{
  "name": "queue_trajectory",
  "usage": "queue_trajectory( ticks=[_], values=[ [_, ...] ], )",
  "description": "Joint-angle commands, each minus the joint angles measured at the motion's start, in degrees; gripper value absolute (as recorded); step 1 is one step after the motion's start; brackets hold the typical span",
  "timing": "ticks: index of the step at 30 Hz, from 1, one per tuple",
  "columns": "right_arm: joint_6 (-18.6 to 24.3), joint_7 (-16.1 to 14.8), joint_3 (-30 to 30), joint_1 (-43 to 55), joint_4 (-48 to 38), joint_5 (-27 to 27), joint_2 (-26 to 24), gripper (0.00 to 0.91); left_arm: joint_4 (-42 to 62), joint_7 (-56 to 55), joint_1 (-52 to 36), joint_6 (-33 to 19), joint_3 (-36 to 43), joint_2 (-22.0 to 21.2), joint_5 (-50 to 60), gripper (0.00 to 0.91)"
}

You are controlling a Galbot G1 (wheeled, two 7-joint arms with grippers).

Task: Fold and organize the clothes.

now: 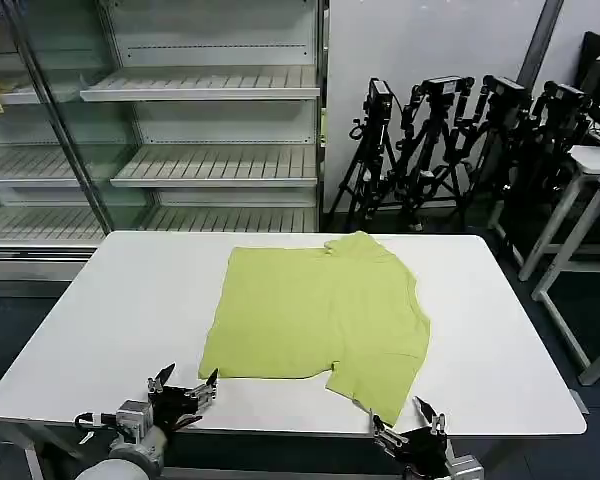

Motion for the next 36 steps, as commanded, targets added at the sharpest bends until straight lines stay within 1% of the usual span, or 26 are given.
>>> queue_trajectory(
  ticks=[1, 2, 6, 19, 25, 26, 28, 32, 35, 36],
  values=[
    [-1.3, 1.45, -0.91, -0.45, 0.13, 1.93, -0.04, 0.0, 1.04, -0.74, -0.56, 0.75, 0.13, -0.11, -1.37, 0.01],
    [-1.31, 1.49, -1.0, -0.45, 0.3, 1.99, -0.03, 0.0, 1.22, -0.68, -0.52, 0.75, 0.27, -0.23, -1.31, 0.02],
    [-1.48, 1.51, -1.1, -0.32, 0.67, 2.98, -0.11, 0.0, 1.25, -0.41, -0.31, 0.75, 0.86, -0.59, -1.35, 0.01],
    [-1.3, 1.54, -1.63, 0.18, 0.99, 2.54, 0.12, 0.0, -0.13, -0.23, 0.47, 0.74, 1.07, -0.94, -2.14, 0.02],
    [-0.31, 1.4, -1.27, 1.63, 1.77, 2.04, -0.57, 0.0, -0.68, 0.48, 0.0, 0.66, 1.23, -0.91, -2.01, 0.01],
    [-0.26, 1.4, -1.17, 1.94, 1.95, 2.04, -0.68, 0.0, -0.87, 0.56, -0.29, 0.5, 1.26, -0.91, -1.96, 0.02],
    [-0.36, 1.38, -0.45, 3.43, 2.7, 2.01, -0.98, 0.0, -1.2, 0.6, -1.05, 0.45, 1.4, -0.85, -1.99, 0.01],
    [-1.21, 0.87, 1.11, 8.03, 1.88, 1.38, -1.12, 0.0, -1.86, 0.75, -3.94, 0.38, 1.51, -0.5, -2.0, 0.02],
    [-2.24, -0.08, 1.49, 14.14, -0.4, 2.46, -0.83, 0.0, -1.05, 0.94, -7.7, 0.67, 1.79, -0.58, -2.02, 0.01],
    [-2.64, -0.1, 1.16, 16.55, -1.79, 2.61, -0.4, 0.0, -0.25, 0.89, -10.52, 0.73, 2.26, -0.51, -2.13, 0.01]
  ],
)
